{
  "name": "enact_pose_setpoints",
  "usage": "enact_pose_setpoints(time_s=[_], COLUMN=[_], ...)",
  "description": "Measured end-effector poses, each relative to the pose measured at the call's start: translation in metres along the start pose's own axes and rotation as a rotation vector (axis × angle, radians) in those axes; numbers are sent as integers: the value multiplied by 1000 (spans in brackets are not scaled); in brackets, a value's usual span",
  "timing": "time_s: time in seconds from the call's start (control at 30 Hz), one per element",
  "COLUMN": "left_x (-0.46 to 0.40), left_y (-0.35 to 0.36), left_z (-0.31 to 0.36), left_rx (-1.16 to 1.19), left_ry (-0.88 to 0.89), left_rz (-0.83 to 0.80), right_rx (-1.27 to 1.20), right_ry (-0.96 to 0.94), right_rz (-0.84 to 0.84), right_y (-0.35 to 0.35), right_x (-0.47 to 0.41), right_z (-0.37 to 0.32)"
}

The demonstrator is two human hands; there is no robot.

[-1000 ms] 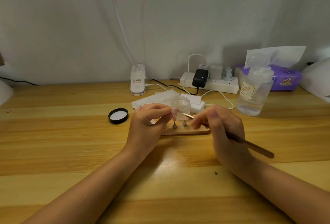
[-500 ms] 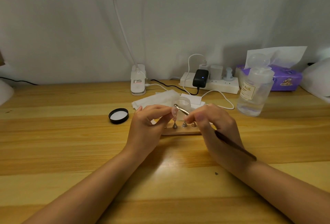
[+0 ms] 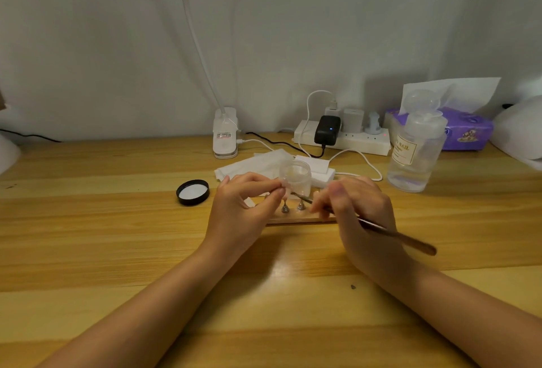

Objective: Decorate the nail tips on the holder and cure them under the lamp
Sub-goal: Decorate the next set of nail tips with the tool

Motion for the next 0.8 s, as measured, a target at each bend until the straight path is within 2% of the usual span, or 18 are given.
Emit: enact_pose_setpoints(time_s=[0.1, 0.23, 0.43, 0.63, 0.8], left_x=[0, 1, 1, 1, 1], left_y=[0, -1, -2, -1, -2], left_z=[0, 1, 4, 5, 4], left_rx=[-13, -21, -14, -17, 2], left_ry=[-8, -3, -3, 11, 7], left_rz=[1, 9, 8, 13, 11], right_rx=[-5, 89, 15, 62, -10], right_ry=[-22, -107, -7, -86, 28], right_rz=[26, -45, 42, -59, 34], right_y=[-3, 5, -5, 6, -5], right_x=[-1, -4, 0, -3, 0], right_z=[-2, -8, 0, -7, 3])
Point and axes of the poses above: each hand's wrist, its own x-axis away from the middle knuckle, its own y-axis out of the palm, z = x × y, the point moved 7 cm from there along -x, towards the middle knuckle, and after that the axes turned 8 degrees about -y, right-handed, at the moved point
